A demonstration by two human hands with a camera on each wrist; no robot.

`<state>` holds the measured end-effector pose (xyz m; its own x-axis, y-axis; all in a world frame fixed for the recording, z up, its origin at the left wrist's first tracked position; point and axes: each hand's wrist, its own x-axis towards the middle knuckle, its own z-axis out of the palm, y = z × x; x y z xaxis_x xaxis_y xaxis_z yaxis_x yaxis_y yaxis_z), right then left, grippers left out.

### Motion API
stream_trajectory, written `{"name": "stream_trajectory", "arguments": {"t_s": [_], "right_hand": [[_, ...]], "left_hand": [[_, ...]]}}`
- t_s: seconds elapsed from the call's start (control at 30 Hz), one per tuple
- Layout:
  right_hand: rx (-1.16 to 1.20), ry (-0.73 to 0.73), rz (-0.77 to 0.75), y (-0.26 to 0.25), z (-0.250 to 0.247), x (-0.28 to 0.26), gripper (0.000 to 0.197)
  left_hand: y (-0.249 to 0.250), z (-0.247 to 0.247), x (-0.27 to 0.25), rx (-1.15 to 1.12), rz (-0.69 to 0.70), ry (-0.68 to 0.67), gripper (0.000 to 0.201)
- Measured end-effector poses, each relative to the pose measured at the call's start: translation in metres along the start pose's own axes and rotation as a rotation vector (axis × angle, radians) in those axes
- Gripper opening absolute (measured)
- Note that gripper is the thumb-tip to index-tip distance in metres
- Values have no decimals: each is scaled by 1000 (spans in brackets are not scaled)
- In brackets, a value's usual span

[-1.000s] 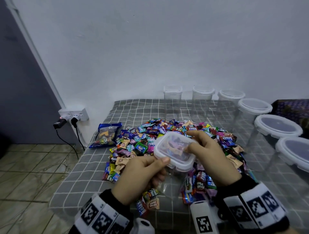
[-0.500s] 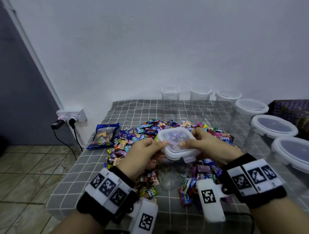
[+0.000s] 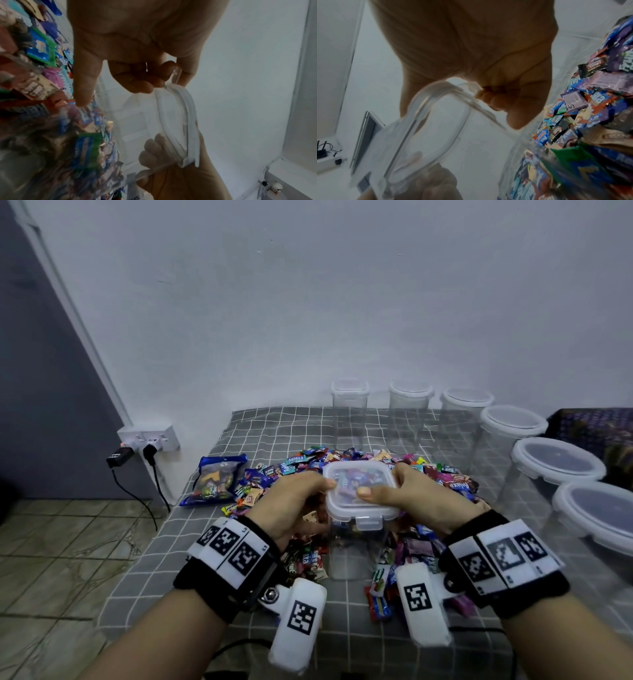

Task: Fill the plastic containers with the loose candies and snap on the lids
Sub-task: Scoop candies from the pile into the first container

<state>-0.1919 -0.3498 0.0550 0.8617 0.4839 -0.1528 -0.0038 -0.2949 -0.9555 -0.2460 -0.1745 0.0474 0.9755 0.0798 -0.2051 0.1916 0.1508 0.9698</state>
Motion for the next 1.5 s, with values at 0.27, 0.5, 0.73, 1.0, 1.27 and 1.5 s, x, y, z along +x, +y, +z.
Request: {"name": "stream_trajectory", "arguments": {"t_s": [0.27, 0.5, 0.73, 1.0, 1.27, 1.5], "right_hand": [[-344, 309, -147, -6, 2, -23, 57], [21, 175, -220, 22, 0, -33, 104], [-5, -95, -199, 33, 4, -32, 104], [-176, 7, -264, 39, 15, -27, 62], [-244, 17, -290, 38, 18, -33, 62], [-454, 68, -230, 44, 14, -41, 74]], "left_hand": [[0, -5, -4, 252, 185, 105, 12], [17, -10, -10, 686, 390, -133, 110], [24, 1, -3, 1136, 425, -216, 118], [35, -17, -26, 950, 567, 14, 105], [9, -118, -61, 1124, 228, 394, 117], [-53, -180, -61, 1333, -289, 467, 99]]}}
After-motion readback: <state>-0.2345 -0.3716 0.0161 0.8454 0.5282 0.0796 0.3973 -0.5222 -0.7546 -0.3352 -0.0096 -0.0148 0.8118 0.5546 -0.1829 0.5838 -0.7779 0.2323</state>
